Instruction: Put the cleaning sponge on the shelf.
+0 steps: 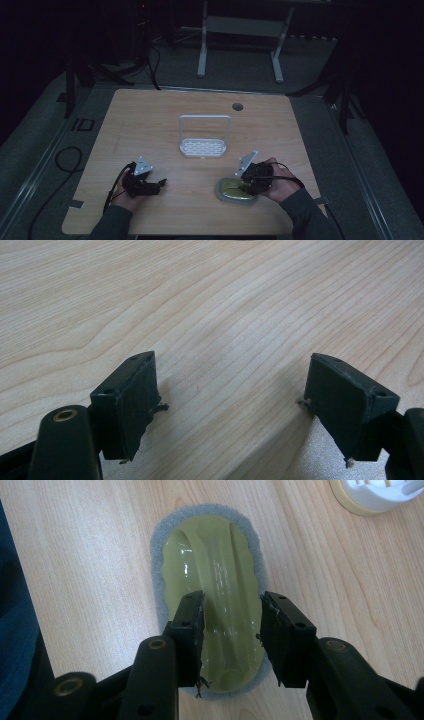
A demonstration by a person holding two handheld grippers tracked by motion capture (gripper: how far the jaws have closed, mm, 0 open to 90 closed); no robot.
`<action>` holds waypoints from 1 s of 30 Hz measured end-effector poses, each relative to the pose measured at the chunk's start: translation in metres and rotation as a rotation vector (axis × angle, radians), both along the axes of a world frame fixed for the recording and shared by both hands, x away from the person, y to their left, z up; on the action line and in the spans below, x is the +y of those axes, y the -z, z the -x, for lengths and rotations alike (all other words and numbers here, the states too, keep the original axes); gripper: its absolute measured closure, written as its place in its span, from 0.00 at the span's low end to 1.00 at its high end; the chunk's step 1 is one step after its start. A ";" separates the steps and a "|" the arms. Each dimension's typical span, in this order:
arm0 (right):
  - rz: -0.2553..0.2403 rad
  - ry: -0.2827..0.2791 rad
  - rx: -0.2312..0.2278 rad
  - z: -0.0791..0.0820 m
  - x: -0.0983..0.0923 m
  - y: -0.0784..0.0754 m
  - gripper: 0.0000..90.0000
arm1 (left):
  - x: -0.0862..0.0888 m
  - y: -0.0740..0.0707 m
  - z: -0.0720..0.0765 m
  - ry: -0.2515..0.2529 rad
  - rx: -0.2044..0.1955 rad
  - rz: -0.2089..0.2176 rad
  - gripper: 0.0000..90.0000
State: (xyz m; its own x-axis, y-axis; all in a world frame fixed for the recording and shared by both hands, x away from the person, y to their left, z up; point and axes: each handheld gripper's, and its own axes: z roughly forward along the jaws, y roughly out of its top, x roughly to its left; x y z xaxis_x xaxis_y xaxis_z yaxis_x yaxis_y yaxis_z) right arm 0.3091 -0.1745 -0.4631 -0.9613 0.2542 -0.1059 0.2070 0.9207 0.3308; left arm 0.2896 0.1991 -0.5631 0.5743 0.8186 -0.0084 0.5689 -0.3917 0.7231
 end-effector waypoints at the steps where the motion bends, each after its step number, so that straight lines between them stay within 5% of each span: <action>1: 0.003 -0.003 0.000 0.000 0.000 0.000 0.68 | 0.000 0.000 0.000 0.000 0.000 0.000 0.24; 30: 0.090 -0.064 0.037 -0.005 0.012 0.007 0.71 | 0.000 0.000 0.000 0.000 -0.001 0.000 0.24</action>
State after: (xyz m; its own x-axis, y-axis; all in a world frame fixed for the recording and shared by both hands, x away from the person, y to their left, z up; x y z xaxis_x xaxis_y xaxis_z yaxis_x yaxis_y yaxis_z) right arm 0.3145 -0.1630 -0.4697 -0.9790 0.1830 -0.0901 0.1571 0.9582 0.2393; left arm 0.2896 0.1990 -0.5632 0.5739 0.8189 -0.0080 0.5684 -0.3913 0.7238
